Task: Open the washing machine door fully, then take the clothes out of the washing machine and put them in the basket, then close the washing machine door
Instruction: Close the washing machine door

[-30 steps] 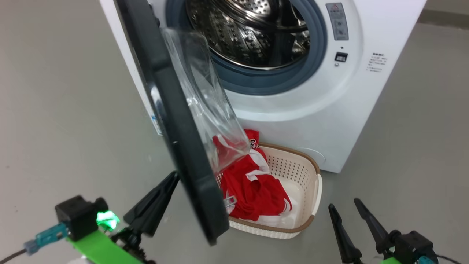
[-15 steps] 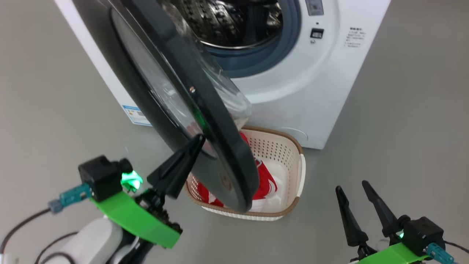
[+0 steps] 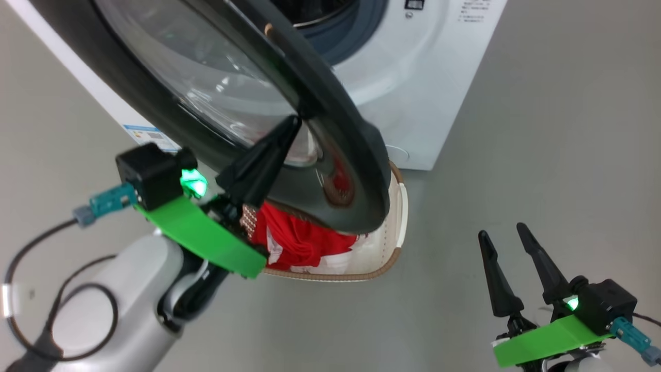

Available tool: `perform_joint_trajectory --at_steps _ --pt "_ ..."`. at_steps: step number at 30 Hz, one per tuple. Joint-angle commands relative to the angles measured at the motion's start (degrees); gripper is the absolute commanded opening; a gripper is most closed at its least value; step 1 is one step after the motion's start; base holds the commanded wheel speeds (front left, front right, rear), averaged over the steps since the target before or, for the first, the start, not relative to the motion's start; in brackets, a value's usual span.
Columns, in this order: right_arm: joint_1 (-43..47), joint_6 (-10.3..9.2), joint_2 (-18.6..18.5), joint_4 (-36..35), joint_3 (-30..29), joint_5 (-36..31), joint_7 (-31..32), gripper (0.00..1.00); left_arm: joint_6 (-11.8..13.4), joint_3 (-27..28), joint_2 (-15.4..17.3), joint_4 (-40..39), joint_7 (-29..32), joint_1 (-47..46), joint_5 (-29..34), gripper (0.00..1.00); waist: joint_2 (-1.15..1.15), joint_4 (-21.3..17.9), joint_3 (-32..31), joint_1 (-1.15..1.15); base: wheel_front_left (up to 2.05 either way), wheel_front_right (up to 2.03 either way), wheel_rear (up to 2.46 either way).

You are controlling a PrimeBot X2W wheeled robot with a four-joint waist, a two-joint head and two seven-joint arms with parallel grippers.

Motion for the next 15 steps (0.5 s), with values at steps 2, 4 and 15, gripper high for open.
perform_joint_trajectory --at_steps 2,4,15 --pt "-2.2 0.26 -0.4 -1.8 1.1 1.6 -0.4 1.0 -0.3 1.6 1.0 0.7 -0.4 -4.6 -0.9 0.0 0.0 -2.0 2.3 0.0 0.0 0.0 0.0" --pt "-2.6 0.26 -0.4 -1.9 1.1 1.8 -0.4 1.0 -0.3 1.3 0.7 1.8 -0.4 -6.2 -1.2 0.0 0.0 -2.6 3.0 0.0 0.0 0.0 0.0" --pt "-3.8 0.26 -0.4 -2.0 1.8 3.2 -0.4 1.0 -0.3 1.4 0.1 7.2 -0.4 -12.6 -1.9 0.0 0.0 -6.2 5.1 0.0 0.0 0.0 0.0"
